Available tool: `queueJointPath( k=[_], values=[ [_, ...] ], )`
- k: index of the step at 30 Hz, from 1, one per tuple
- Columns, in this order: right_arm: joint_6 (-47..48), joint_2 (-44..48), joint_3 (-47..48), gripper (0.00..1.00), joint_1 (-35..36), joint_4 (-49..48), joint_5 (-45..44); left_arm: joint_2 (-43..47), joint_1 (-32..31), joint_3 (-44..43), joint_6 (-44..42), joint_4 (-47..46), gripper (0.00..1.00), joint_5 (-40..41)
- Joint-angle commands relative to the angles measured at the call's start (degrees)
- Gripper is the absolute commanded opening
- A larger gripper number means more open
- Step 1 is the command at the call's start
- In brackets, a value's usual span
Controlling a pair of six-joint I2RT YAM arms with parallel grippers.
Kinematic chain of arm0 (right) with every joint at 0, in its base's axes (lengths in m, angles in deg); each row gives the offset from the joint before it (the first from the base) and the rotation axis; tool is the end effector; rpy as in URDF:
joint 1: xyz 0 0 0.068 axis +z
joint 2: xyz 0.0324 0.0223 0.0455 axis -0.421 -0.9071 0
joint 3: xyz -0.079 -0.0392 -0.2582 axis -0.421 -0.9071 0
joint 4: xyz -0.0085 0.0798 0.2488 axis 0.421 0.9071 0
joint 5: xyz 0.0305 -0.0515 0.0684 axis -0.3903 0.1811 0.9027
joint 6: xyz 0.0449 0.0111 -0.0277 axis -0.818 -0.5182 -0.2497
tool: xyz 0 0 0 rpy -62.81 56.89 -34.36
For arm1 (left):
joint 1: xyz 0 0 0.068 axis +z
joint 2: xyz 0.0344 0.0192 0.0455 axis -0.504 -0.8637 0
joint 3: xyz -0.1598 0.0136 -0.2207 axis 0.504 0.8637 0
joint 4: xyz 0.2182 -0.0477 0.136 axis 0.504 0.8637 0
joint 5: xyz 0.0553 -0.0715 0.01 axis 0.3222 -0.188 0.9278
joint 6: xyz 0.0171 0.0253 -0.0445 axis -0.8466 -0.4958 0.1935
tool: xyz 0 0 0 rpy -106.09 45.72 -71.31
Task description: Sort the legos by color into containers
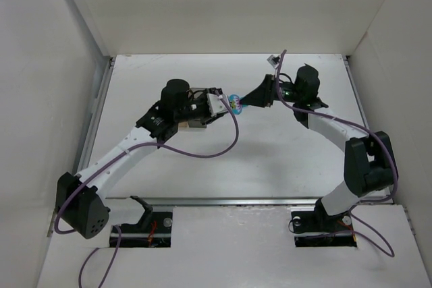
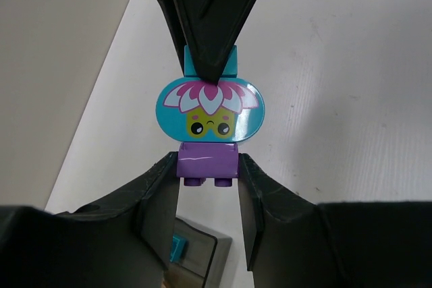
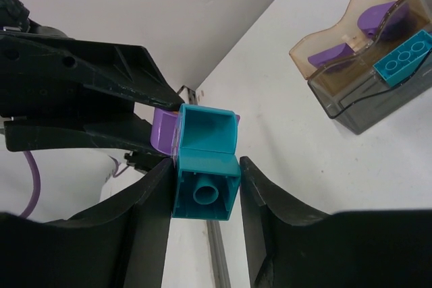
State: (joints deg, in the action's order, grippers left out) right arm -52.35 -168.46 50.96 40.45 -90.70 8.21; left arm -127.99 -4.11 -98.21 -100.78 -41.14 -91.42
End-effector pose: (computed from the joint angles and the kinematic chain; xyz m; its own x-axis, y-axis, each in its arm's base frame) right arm 0.3310 0.1249 0.2972 -0.6893 0.1351 -0.7118 -0.6955 0.1515 0.7023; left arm 0.2281 -0.1793 0.3570 0.4528 0.3275 -0.8293 0.8074 0.2440 0.5372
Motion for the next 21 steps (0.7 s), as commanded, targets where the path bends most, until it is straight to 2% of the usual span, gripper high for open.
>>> queueJointPath(
  k=[1,10,14,17,18,19,20,21],
  values=[
    [-0.50,-0.01,-0.32,0.00,-1.40,-2.79,1.33,0.07,2.64,0.22,1.40,-0.24,0.00,4.10],
    [-2.26,-1.67,-0.32,0.00,-1.40,-2.79,-1.83,-0.98,5.01,0.83,4.48,1.96,0.00,6.03],
    [-3.67,-3.43,1.26,0.00,-1.40,-2.79,-7.18,-0.29,6.24,0.83,7.99,3.19,0.00,9.01],
    [-2.54,-5.45,7.38,0.00,3.86,1.15,-14.99,1.12,9.22,0.83,15.87,3.72,0.00,16.82],
    [0.87,-7.46,9.77,0.00,5.53,6.48,-17.63,1.65,10.02,0.83,17.83,3.72,0.00,18.76],
    [2.55,-8.70,12.14,0.00,7.28,9.31,-20.70,2.96,11.68,2.23,20.02,3.72,0.00,24.00],
    [4.14,-10.10,14.51,0.00,10.69,11.69,-26.82,3.67,12.48,2.85,22.04,2.94,0.00,26.84],
    [5.20,-11.77,18.71,0.00,12.12,13.28,-29.14,4.37,13.09,3.38,25.20,2.93,0.00,29.39]
  ],
)
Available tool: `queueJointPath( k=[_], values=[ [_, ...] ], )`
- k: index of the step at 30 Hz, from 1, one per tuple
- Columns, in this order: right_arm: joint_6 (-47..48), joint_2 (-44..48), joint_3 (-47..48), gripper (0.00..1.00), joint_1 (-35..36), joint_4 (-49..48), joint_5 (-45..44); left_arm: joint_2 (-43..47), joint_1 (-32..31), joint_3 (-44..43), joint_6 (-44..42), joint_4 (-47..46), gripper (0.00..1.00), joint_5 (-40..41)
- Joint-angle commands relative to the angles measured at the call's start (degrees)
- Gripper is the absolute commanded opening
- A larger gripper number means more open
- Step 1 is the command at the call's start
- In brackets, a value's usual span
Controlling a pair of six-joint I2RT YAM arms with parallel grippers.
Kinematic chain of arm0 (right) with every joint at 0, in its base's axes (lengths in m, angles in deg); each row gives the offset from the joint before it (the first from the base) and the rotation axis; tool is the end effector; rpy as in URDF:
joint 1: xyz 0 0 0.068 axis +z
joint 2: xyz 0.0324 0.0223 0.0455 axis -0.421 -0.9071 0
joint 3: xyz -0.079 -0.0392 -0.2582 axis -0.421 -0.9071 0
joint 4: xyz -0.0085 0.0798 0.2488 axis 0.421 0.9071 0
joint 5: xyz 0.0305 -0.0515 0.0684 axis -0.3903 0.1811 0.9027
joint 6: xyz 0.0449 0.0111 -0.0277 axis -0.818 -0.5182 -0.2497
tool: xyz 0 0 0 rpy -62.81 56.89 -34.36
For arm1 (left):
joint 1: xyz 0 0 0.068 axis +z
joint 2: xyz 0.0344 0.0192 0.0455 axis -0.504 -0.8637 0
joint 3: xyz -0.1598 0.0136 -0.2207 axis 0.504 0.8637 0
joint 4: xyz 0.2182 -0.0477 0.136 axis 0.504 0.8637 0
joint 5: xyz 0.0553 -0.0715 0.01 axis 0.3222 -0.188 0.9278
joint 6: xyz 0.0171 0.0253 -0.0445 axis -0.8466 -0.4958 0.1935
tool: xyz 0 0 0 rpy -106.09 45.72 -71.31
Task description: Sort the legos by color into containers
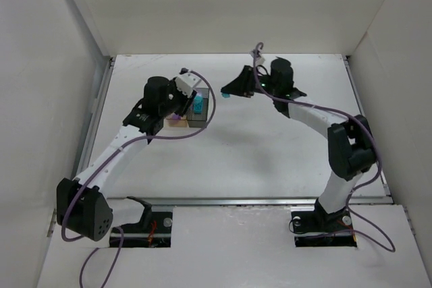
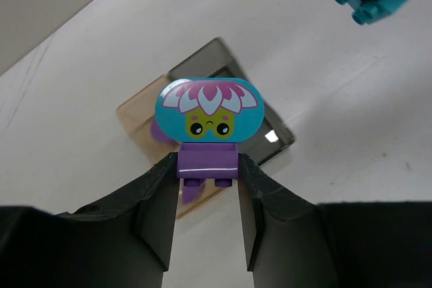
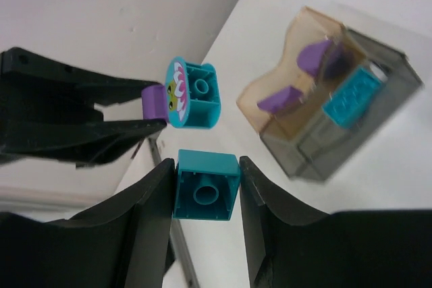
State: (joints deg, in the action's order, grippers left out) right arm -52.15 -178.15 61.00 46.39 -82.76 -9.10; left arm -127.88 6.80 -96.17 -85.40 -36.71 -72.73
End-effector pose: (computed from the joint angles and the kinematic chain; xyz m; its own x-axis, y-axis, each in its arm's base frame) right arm 0.3673 0.1719 0.2812 -0.7298 0.2294 -0.6440 -0.5656 0.3266 0.7573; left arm 0.2635 -0.1237 0.3358 -0.0083 0.4219 -0.9066 0.6551 0.6873 0.3138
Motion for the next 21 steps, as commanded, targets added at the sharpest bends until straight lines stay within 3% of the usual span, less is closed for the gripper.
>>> queueJointPath(
  k=[1,5,9,12,17,19,21],
  values=[
    [5.53,-5.84,10.55,0.00,7.49,6.84,-13.51,5.84,2.72,1.87,10.97,-2.03,0.00,15.08],
    [4.40,-14.92,18.03,0.00,10.23,8.70,-16.60,10.40,4.39,5.99,13.80,-3.69,0.00,22.48],
    [4.40,-22.48,24.09,0.00,12.69,11.33,-18.36,14.72,4.39,9.77,14.94,-5.64,0.00,24.96],
    [4.40,-26.79,27.61,0.12,13.22,14.67,-19.14,17.27,4.39,12.24,15.47,-6.34,0.00,25.49],
    [4.92,-27.33,27.62,0.61,13.22,15.73,-19.51,20.09,4.39,14.45,14.94,-7.39,0.00,25.49],
    [6.41,-26.80,27.62,0.73,13.22,15.73,-18.45,21.49,4.39,15.15,14.94,-8.01,0.00,24.18],
    [7.82,-25.31,28.24,0.91,13.75,15.73,-17.92,21.50,4.39,15.68,14.42,-9.06,0.00,23.04]
  ],
)
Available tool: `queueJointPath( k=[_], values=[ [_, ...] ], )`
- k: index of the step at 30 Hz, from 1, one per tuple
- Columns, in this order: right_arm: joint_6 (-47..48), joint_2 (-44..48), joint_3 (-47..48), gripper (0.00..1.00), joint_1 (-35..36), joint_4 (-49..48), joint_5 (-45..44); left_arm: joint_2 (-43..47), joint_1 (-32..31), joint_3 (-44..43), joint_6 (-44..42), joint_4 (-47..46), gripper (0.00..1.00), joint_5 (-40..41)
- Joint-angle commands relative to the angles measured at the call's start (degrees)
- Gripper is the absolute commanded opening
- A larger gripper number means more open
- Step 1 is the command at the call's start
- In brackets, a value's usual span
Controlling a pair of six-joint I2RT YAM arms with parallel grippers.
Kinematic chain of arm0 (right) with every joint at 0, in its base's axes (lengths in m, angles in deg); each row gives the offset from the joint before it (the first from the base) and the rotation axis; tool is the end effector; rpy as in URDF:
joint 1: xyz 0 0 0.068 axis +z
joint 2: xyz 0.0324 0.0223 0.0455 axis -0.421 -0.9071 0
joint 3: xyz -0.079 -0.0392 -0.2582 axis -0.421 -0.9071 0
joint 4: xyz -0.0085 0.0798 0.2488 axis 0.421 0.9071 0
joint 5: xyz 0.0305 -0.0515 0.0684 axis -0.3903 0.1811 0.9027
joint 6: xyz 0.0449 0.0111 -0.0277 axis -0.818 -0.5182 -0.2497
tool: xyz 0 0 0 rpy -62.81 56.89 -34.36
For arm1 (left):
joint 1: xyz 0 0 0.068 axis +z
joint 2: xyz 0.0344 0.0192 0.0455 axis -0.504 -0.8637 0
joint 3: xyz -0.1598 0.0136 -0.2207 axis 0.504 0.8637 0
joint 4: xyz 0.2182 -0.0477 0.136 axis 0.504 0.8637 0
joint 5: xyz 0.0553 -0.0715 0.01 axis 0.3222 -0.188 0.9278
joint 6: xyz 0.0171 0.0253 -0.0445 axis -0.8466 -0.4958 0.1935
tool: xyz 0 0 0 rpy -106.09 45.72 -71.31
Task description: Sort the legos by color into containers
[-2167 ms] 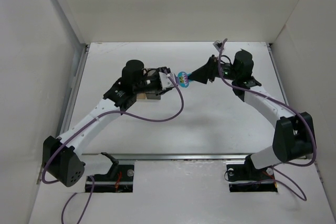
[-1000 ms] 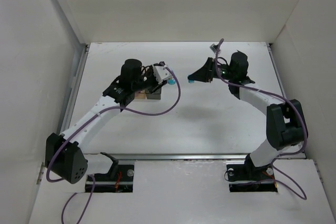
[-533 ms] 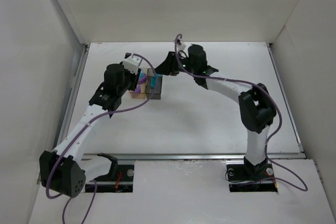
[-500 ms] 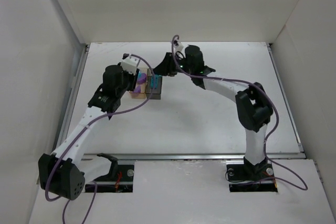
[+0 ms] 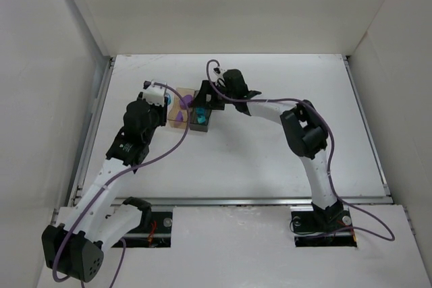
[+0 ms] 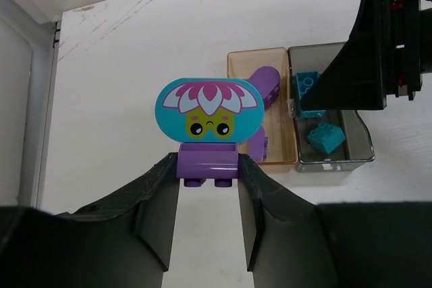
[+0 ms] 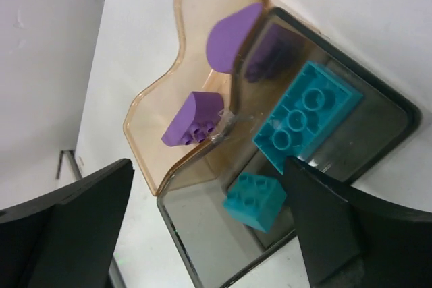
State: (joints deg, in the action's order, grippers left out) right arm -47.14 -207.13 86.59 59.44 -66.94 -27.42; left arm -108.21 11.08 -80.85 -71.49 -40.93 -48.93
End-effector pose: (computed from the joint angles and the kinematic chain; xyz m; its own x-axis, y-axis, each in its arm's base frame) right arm 0.4152 0.3055 0.1775 -0.8222 0.1029 -0.5598 -0.4162 0.5622 0.7146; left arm 0.2049 -0.0648 0.3274 -0.1082 0.2077 -0.9722 0.1845 0.9651 0.1857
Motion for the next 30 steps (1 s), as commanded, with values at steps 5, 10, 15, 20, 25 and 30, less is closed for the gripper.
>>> queueJointPath(
  k=[5,10,15,20,25,30],
  values=[
    [5.02,7.54,4.66,1.00,0.70,-0.09,0.40,1.83,0.11,0.35,0.51,-5.37,0.00,-3.84],
    [6.94,11.93,4.05,1.00,-0.44,-0.09,0.40,0.78,0.11,-0.69,-0.02,-5.90,0.00,-7.62],
    [13.51,20.70,-1.65,1.00,-3.69,-0.09,2.32,0.24,0.11,-1.23,-5.10,-4.58,0.00,-26.80],
    [22.15,30.82,-10.96,1.00,-8.43,-0.09,17.11,-0.98,0.11,-3.77,-13.37,-2.47,0.00,-47.68],
    [18.92,31.81,-13.27,1.00,-9.85,-0.09,35.28,-5.99,0.11,-7.90,-18.80,-2.99,0.00,-56.04],
    [15.40,28.82,-12.74,1.00,-6.95,-0.09,35.65,-9.42,-2.35,-11.25,-24.36,-3.70,0.00,-57.46]
  ],
)
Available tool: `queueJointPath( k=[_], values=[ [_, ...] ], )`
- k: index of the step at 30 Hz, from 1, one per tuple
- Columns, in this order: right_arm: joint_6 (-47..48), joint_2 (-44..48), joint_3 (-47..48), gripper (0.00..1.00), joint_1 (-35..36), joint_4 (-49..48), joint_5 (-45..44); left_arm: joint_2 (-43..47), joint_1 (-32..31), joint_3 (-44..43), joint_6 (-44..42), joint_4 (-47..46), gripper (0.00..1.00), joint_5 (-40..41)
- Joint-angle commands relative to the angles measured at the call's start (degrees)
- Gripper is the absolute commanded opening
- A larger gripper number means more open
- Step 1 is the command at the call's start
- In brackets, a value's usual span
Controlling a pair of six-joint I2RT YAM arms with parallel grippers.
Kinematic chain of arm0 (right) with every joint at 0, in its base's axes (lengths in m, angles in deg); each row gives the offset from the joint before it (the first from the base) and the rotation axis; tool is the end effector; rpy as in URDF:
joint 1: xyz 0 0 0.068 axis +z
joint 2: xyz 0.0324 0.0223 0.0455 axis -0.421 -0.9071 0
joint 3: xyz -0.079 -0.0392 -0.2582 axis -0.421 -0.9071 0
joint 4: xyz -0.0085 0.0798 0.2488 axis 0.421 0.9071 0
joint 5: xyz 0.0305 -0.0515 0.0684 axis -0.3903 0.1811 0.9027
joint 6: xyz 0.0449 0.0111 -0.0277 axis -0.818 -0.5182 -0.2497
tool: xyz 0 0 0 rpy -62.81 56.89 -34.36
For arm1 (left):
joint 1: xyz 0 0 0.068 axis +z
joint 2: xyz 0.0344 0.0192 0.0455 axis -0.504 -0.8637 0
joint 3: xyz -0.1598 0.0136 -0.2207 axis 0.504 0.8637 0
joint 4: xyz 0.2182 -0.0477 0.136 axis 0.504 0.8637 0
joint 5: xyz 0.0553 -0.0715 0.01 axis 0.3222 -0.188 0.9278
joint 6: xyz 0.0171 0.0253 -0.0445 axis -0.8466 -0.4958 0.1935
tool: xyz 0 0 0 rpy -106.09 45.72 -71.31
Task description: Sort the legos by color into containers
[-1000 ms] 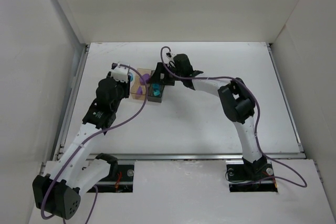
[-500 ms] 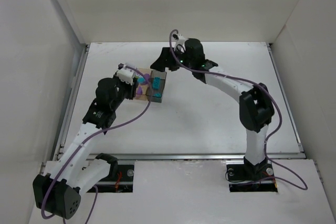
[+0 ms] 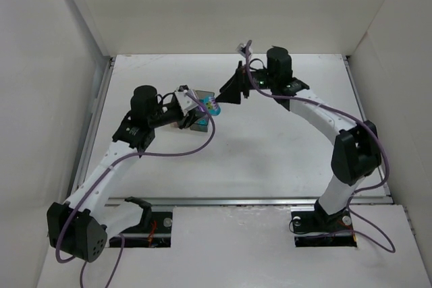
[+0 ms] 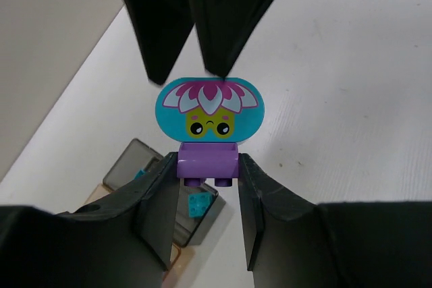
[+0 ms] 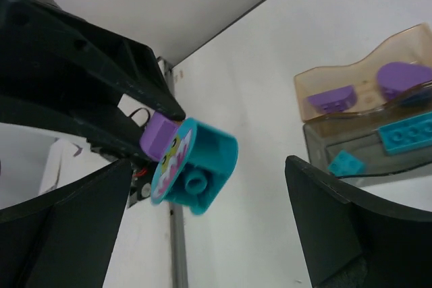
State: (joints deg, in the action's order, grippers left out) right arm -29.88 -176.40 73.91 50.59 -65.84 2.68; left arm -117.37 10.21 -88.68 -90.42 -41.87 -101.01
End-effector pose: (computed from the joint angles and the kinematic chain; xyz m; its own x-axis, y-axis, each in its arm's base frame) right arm 0.3494 0.2013 0.3431 -0.5131 -0.0317 -0.8578 -0.8507 0.1518 0.5033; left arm 0.2187 -0.1053 0.3457 0.2911 0.2673 -0.9186 0.8407 0.3868 0.3790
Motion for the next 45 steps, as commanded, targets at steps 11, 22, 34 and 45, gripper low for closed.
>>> queueJointPath(
  k=[11,22,34,45],
  values=[
    [-3.81,-6.66,4.15,0.65,4.10,-1.71,10.03,-1.41,-3.15,-4.74,-5.53,-4.86,0.00,-2.04],
    [-7.85,-7.72,1.62,0.00,1.29,-1.71,-1.29,-4.05,-3.15,-3.60,-3.60,3.12,0.00,17.36],
    [-23.41,-11.84,2.39,0.00,1.55,-14.28,-22.41,-14.74,0.62,0.45,12.31,-9.61,0.00,42.23],
    [-24.73,-19.93,8.28,0.00,6.47,-9.63,-33.21,-21.71,2.56,0.45,15.48,-11.82,0.73,45.60]
  ],
)
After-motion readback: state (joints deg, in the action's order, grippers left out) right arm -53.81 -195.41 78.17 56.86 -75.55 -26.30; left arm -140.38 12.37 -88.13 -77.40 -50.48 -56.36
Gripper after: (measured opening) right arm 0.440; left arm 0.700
